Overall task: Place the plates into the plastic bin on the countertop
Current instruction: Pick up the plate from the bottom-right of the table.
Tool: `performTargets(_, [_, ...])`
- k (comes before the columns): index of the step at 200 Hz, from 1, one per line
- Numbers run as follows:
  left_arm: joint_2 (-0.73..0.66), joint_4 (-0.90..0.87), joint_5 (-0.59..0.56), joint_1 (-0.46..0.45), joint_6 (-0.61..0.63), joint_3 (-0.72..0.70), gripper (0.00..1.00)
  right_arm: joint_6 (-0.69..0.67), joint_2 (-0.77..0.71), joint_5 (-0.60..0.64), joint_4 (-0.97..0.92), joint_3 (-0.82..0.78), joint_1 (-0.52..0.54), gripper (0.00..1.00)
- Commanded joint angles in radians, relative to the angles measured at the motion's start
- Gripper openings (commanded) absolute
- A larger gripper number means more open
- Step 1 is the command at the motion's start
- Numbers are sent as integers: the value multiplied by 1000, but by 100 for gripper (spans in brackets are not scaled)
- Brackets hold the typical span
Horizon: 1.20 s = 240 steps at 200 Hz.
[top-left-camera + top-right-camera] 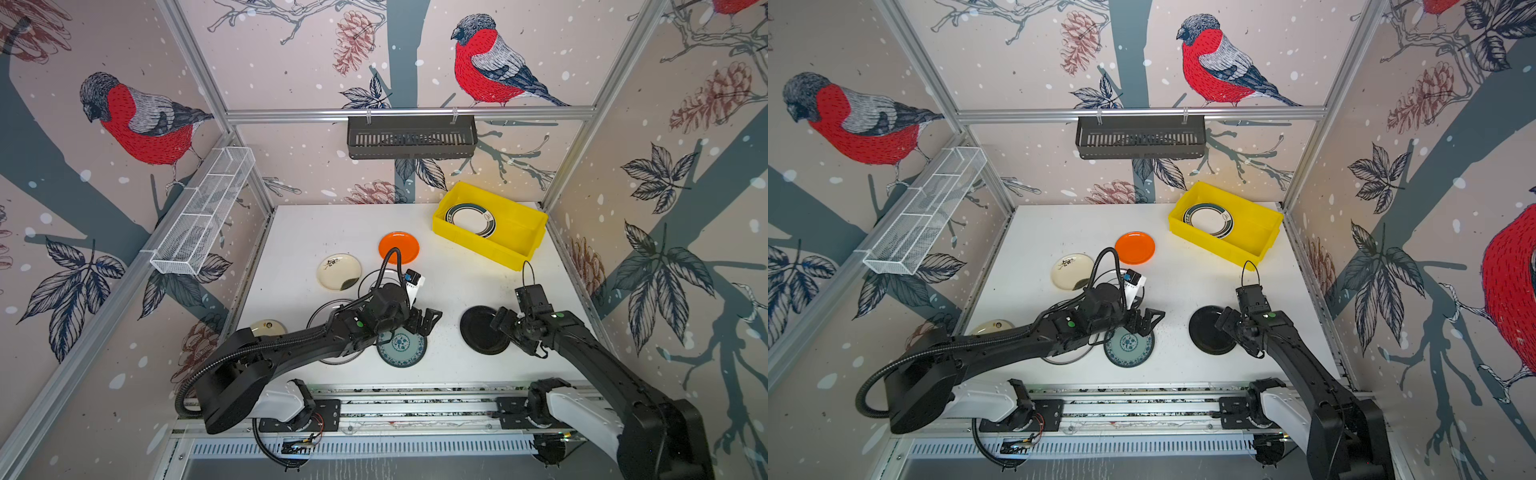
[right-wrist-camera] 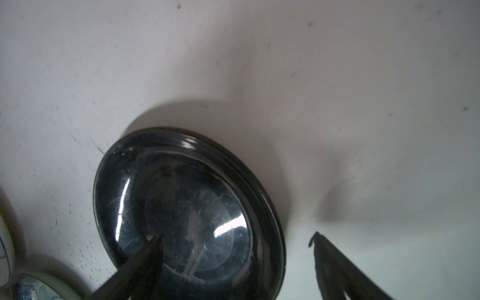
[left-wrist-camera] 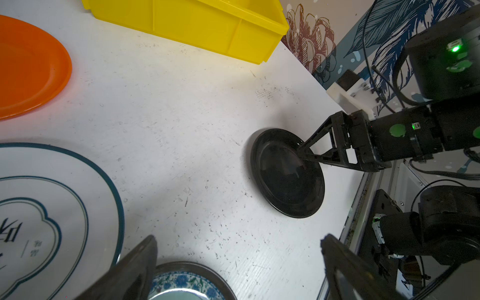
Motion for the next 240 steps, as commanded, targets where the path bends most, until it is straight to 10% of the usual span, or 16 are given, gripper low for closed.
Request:
performTargets(1, [-14,22,-7,-1,-11,-7,98,52,-21,-120,64,-32,18,90])
performTargets(113, [-11,-7,-14,-1,-5,6,98,261,-102,-213,332,-156,133,87])
performTargets(240, [-8,-19,-34,-3,-19,12,98,334,-284,-126,416,-286,174,36])
